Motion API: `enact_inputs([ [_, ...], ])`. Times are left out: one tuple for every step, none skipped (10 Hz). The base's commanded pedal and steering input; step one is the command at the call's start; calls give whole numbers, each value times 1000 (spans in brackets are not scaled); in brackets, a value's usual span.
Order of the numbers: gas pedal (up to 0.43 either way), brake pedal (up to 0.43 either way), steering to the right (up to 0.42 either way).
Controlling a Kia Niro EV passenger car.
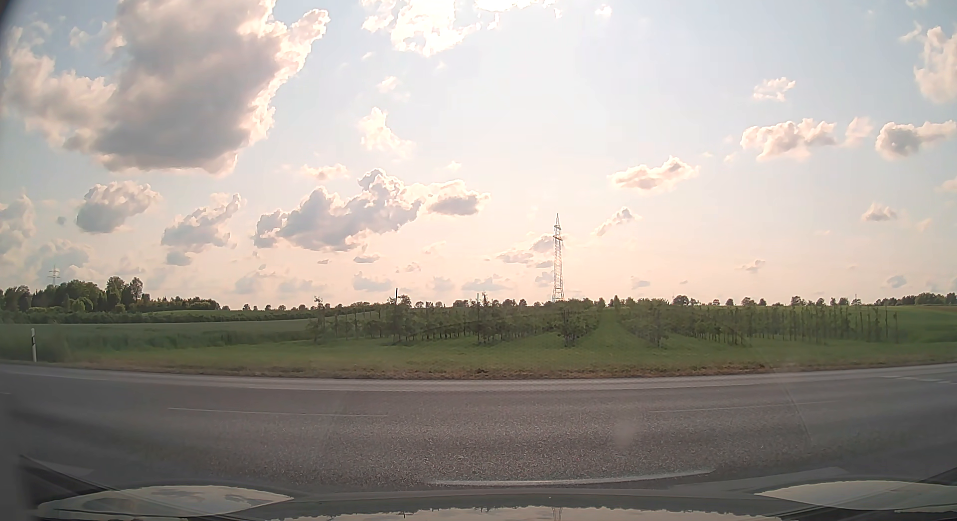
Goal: Follow the waypoints while adhering to traffic rules and regulations
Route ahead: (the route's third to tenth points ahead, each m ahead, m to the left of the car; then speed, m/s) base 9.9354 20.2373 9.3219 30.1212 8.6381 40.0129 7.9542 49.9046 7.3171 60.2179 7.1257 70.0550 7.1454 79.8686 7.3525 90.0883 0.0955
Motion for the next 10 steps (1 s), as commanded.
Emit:
enact_inputs([
  [0, 18, 0],
  [0, 18, 0],
  [0, 18, 0],
  [0, 18, 0],
  [0, 12, 0],
  [0, 18, 0],
  [0, 18, 0],
  [0, 18, 0],
  [0, 18, 0],
  [0, 18, 0],
])
